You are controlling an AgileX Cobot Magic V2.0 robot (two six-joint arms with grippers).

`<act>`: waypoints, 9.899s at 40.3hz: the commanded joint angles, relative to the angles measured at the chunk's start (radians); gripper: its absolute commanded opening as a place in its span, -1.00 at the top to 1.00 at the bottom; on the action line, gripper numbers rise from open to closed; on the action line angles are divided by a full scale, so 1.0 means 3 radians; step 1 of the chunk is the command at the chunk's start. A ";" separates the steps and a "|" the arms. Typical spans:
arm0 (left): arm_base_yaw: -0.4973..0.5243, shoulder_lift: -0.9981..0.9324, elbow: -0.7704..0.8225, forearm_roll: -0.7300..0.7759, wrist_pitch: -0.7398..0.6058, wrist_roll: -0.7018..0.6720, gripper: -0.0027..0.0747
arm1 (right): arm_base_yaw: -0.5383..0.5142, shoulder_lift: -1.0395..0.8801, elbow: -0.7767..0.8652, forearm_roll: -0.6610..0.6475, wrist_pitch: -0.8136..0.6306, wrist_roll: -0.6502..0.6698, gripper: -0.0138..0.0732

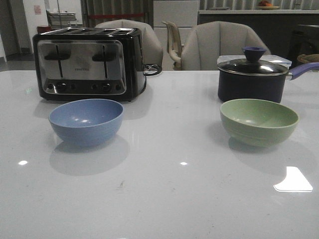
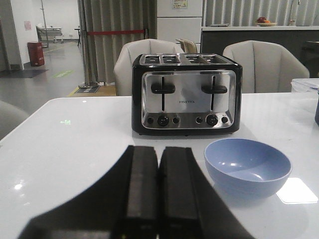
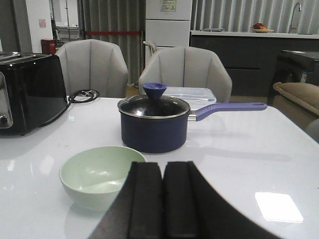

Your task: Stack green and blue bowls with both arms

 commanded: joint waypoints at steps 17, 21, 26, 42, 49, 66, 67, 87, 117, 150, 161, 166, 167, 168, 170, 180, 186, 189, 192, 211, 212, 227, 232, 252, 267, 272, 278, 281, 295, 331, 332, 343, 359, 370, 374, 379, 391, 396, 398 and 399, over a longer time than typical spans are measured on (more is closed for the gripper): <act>-0.0003 -0.0074 0.0070 0.0000 -0.0302 -0.0026 0.67 | -0.0015 -0.0077 0.0001 -0.0034 -0.0310 -0.0008 0.60; -0.0003 -0.0074 0.0064 0.0000 -0.0358 -0.0026 0.67 | -0.0015 -0.0077 0.0001 -0.0037 -0.0315 -0.0011 0.60; -0.0003 -0.0066 -0.0128 0.0000 -0.0446 -0.0033 0.67 | -0.0008 -0.0077 -0.0251 -0.0047 -0.0208 -0.0012 0.60; -0.0003 0.0986 -0.2365 0.0000 0.1508 -0.0033 0.67 | -0.0008 0.1317 -0.2549 -0.0047 0.2029 -0.0012 0.60; -0.0003 0.1643 -0.2352 0.0000 0.1888 -0.0033 0.67 | -0.0008 0.2051 -0.2501 -0.0047 0.2304 -0.0012 0.60; -0.0003 0.2396 -0.2352 0.0000 0.1882 -0.0033 0.67 | -0.0005 0.3672 -0.2829 0.0092 0.1983 -0.0012 -0.67; -0.0003 0.2424 -0.2352 0.0000 0.1882 -0.0033 0.67 | -0.0005 0.3757 -0.2884 0.0112 0.1979 -0.0012 -0.67; -0.0003 0.2767 -0.2352 0.0000 0.1778 -0.0033 0.67 | -0.0002 0.5636 -0.4220 0.0409 0.2019 -0.0015 -0.59; -0.0003 0.2759 -0.2352 0.0000 0.1641 -0.0033 0.67 | 0.0070 0.5979 -0.4642 0.0522 0.2501 -0.0219 0.60; -0.0003 0.2766 -0.2352 0.0000 0.1711 -0.0033 0.67 | 0.1632 0.6099 -0.4225 0.1010 0.1906 -0.0572 0.60; -0.0003 0.2766 -0.2352 0.0000 0.1711 -0.0033 0.67 | 0.1632 0.6121 -0.4234 0.1010 0.1906 -0.0572 -0.20; -0.0003 0.2766 -0.2352 0.0000 0.1711 -0.0033 0.67 | 0.1632 0.5960 -0.4259 0.0999 0.1952 -0.0572 -0.45; -0.0003 0.2766 -0.2352 0.0000 0.1711 -0.0033 0.67 | 0.1632 0.5895 -0.4259 0.0982 0.1957 -0.0572 -0.44; -0.0003 0.2766 -0.2352 0.0000 0.1711 -0.0033 0.67 | 0.1632 0.5841 -0.4256 0.0969 0.1964 -0.0572 -0.43; -0.0003 0.2766 -0.2352 0.0000 0.1711 -0.0033 0.67 | 0.1632 0.5694 -0.4241 0.0939 0.1967 -0.0572 -0.43; -0.0003 0.2766 -0.2352 0.0000 0.1711 -0.0033 0.67 | 0.1632 0.4744 -0.3854 0.0687 0.1965 -0.0572 -0.43; -0.0009 0.2766 -0.2352 0.0000 0.1704 -0.0033 0.67 | 0.1632 0.4131 -0.3446 0.0523 0.1959 -0.0575 -0.43; -0.0015 0.2771 -0.2352 -0.0027 0.1692 -0.0033 0.67 | 0.1632 0.3838 -0.3226 0.0483 0.1956 -0.0575 -0.43; -0.0015 0.2771 -0.2352 -0.0074 0.1678 -0.0017 0.67 | 0.1632 0.3595 -0.3035 0.0481 0.1955 -0.0575 -0.43; -0.0293 0.3729 -0.2895 -0.0428 0.1661 0.0384 -0.19 | 0.1632 0.2933 -0.2602 0.0481 0.1959 -0.0575 -0.43; -0.0328 0.3797 -0.2956 -0.0428 0.1641 0.0384 -0.29 | 0.1632 0.2936 -0.2602 0.0481 0.1959 -0.0575 -0.43; -0.0518 0.5171 -0.3939 -0.0428 0.1720 0.0384 -0.53 | 0.1632 0.2936 -0.2602 0.0481 0.1959 -0.0575 -0.43; -0.0518 0.5608 -0.4220 -0.0428 0.1720 0.0384 -0.53 | 0.1632 0.2936 -0.2602 0.0481 0.1959 -0.0575 -0.43; -0.0518 0.6370 -0.4594 -0.0435 0.1576 0.0384 0.24 | 0.1632 0.2936 -0.2602 0.0481 0.1959 -0.0575 -0.43; -0.0462 0.6077 -0.4805 -0.0443 0.2043 0.0384 0.67 | 0.1632 0.2936 -0.2602 0.0481 0.1959 -0.0575 -0.43; -0.0477 0.5750 -0.4889 -0.0443 0.2253 0.0392 0.67 | 0.1632 0.2936 -0.2602 0.0481 0.1959 -0.0575 -0.43; -0.0589 0.5352 -0.4889 -0.0489 0.2521 0.0484 0.67 | 0.1632 0.2936 -0.2602 0.0481 0.1959 -0.0575 -0.43; -0.0689 0.5221 -0.4854 -0.0551 0.2667 0.0560 0.67 | 0.1632 0.2936 -0.2602 0.0481 0.1959 -0.0575 -0.43; -0.1307 0.5177 -0.4374 -0.0703 0.2437 0.0607 0.67 | 0.1632 0.2936 -0.2602 0.0481 0.1959 -0.0575 -0.43; -0.1439 0.5340 -0.4322 -0.1021 0.2238 0.0661 -0.39 | 0.1632 0.2936 -0.2602 0.0481 0.1959 -0.0575 -0.43; -0.1439 0.5271 -0.4322 -0.0998 0.2280 0.0661 -0.39 | 0.1632 0.2936 -0.2602 0.0481 0.1959 -0.0575 -0.43; -0.1454 0.4205 -0.3833 -0.0967 0.2345 0.0661 -0.39 | 0.1632 0.2936 -0.2602 0.0481 0.1959 -0.0575 -0.43; -0.1454 0.2721 -0.2765 -0.0843 0.2316 0.0661 -0.39 | 0.1632 0.2936 -0.2602 0.0481 0.1963 -0.0575 -0.43; -0.1454 0.1914 -0.2216 -0.0747 0.2279 0.0661 -0.39 | 0.1632 0.2936 -0.2602 0.0481 0.1997 -0.0575 -0.43; -0.1448 0.1772 -0.2111 -0.0611 0.2237 0.0639 -0.39 | 0.1632 0.2936 -0.2602 0.0481 0.2018 -0.0575 -0.43; -0.1427 0.1748 -0.2083 -0.0468 0.2238 0.0541 -0.39 | 0.1632 0.2936 -0.2602 0.0481 0.2041 -0.0575 -0.43; -0.1427 0.1754 -0.2083 -0.0378 0.2222 0.0371 -0.22 | 0.1632 0.2936 -0.2602 0.0481 0.2153 -0.0575 0.19; -0.1427 0.1754 -0.2083 -0.0378 0.2222 0.0371 0.09 | 0.1632 0.2936 -0.2602 0.0481 0.2153 -0.0575 0.45; -0.1427 0.1754 -0.2083 -0.0378 0.2222 0.0371 0.22 | 0.1632 0.2936 -0.2602 0.0481 0.2153 -0.0575 0.54; -0.1427 0.1754 -0.2083 -0.0378 0.2222 0.0371 0.28 | 0.1632 0.2936 -0.2602 0.0481 0.2153 -0.0575 0.57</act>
